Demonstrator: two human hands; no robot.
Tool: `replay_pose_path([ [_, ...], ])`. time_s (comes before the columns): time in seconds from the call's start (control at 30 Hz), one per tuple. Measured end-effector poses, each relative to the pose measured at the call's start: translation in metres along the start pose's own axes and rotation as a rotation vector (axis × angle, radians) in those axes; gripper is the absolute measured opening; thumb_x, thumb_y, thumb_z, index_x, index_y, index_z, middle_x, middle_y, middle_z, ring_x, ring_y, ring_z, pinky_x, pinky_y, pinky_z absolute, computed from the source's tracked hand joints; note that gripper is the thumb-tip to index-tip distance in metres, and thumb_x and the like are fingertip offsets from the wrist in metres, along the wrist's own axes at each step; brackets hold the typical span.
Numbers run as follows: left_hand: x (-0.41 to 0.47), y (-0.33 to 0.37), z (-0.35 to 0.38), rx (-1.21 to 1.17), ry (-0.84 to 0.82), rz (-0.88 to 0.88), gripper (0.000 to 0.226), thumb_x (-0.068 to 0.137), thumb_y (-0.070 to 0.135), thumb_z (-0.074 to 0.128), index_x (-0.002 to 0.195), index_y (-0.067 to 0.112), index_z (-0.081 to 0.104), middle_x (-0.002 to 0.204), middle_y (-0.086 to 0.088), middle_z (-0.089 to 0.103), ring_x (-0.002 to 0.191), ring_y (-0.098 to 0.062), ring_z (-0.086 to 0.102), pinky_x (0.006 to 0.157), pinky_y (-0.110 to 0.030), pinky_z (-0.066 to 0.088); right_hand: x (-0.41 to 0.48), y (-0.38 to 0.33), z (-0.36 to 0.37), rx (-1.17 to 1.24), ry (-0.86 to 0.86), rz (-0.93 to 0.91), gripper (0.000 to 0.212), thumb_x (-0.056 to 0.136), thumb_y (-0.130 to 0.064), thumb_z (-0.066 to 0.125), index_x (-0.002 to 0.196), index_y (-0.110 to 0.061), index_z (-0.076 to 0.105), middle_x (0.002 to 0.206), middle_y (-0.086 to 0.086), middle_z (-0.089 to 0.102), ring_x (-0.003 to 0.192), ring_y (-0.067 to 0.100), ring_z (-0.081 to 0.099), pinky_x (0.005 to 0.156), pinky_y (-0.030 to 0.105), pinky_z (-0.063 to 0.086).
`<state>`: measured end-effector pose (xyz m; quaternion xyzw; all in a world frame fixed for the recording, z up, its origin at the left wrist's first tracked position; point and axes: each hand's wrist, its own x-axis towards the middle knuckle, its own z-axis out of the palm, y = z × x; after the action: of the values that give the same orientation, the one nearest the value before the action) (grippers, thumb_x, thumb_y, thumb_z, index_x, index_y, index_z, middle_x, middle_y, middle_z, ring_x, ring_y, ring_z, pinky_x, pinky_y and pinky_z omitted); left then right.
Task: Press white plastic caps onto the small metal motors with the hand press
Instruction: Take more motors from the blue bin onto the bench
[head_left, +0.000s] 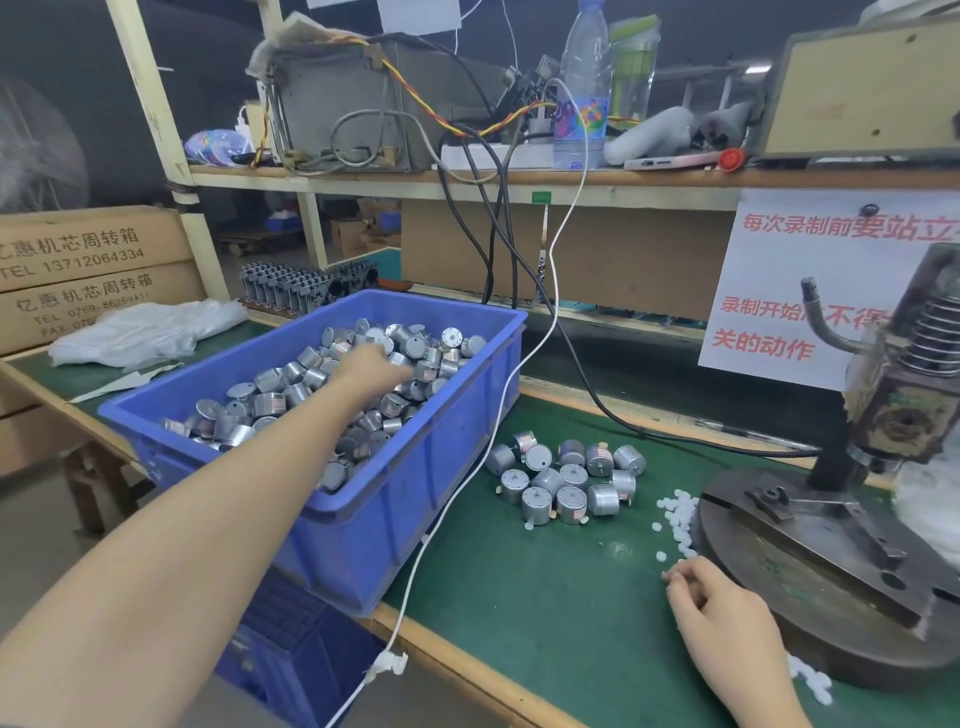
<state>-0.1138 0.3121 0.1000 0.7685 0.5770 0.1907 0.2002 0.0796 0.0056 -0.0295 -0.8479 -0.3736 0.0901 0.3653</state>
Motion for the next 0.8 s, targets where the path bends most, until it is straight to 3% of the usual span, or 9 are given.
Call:
replay_pose_path([
  [0.07,-0.005,0.022,-0.004,-0.223,0.136,0.088,0.019,0.083,0.031,0.055,0.092,0.015,0.051,0.078,0.003,0.053,0.067,-0.017,0.051,0.063,-0.03,0.044,0.0,-0.001,0.0,-0.008,-0.002,-0.003,0.015,0.089,-0.02,0.053,0.075,-0.023,0.056,0.048,-0.003,0.048,0.059,0.016,0.051,0.058,0.029,0.038],
  [0.17,-0.028,0.065,0.001,-0.362,0.14,0.287,0.02,0.077,0.034,0.057,0.095,0.026,0.054,0.073,0.007,0.054,0.057,-0.012,0.047,0.054,-0.026,0.037,0.001,-0.002,0.0,-0.017,-0.015,0.002,0.014,0.09,-0.021,0.052,0.077,-0.023,0.056,0.051,-0.002,0.05,0.062,0.016,0.053,0.059,0.029,0.038],
  [0.3,-0.066,0.12,0.033,-0.329,-0.143,0.58,0.017,0.073,0.036,0.061,0.089,0.033,0.057,0.072,0.013,0.057,0.053,-0.003,0.051,0.052,-0.022,0.043,0.001,-0.003,-0.001,-0.017,-0.002,0.004,0.013,0.089,-0.02,0.054,0.077,-0.024,0.056,0.054,-0.003,0.053,0.061,0.013,0.051,0.058,0.028,0.036],
  [0.37,-0.075,0.135,0.065,-0.18,-0.24,0.658,0.016,0.074,0.034,0.061,0.088,0.027,0.06,0.081,0.012,0.058,0.069,-0.007,0.055,0.06,-0.025,0.045,0.001,-0.003,-0.001,-0.026,-0.002,0.006,0.012,0.089,-0.021,0.054,0.078,-0.024,0.057,0.053,-0.002,0.052,0.059,0.011,0.05,0.057,0.027,0.036],
  [0.47,-0.069,0.14,0.113,0.055,-0.269,0.636,0.03,0.078,0.034,0.056,0.105,0.02,0.056,0.102,0.0,0.051,0.091,-0.022,0.054,0.074,-0.032,0.043,0.001,-0.002,0.0,-0.03,-0.011,-0.002,0.011,0.089,-0.024,0.053,0.079,-0.025,0.057,0.053,-0.003,0.051,0.06,0.012,0.05,0.056,0.026,0.035],
  [0.57,-0.049,0.134,0.141,0.117,-0.219,0.489,0.041,0.08,0.034,0.054,0.116,0.016,0.051,0.116,-0.009,0.048,0.102,-0.029,0.054,0.083,-0.036,0.045,0.002,-0.001,0.0,-0.023,-0.003,-0.005,0.011,0.09,-0.024,0.053,0.08,-0.024,0.058,0.056,-0.004,0.054,0.062,0.013,0.052,0.055,0.026,0.034],
  [0.7,-0.026,0.124,0.168,0.164,-0.081,0.366,0.045,0.082,0.038,0.055,0.119,0.013,0.047,0.121,-0.015,0.049,0.11,-0.034,0.05,0.088,-0.039,0.041,0.004,0.0,0.002,-0.074,-0.003,-0.015,0.012,0.09,-0.025,0.052,0.079,-0.028,0.054,0.054,-0.008,0.051,0.06,0.008,0.049,0.054,0.024,0.033],
  [0.8,-0.017,0.118,0.181,0.182,-0.086,0.329,0.042,0.085,0.043,0.05,0.116,0.015,0.052,0.12,-0.012,0.056,0.113,-0.031,0.047,0.094,-0.04,0.033,0.005,-0.001,0.004,-0.138,0.005,-0.042,0.011,0.091,-0.028,0.05,0.081,-0.03,0.05,0.054,-0.01,0.049,0.062,0.013,0.047,0.055,0.027,0.031],
])
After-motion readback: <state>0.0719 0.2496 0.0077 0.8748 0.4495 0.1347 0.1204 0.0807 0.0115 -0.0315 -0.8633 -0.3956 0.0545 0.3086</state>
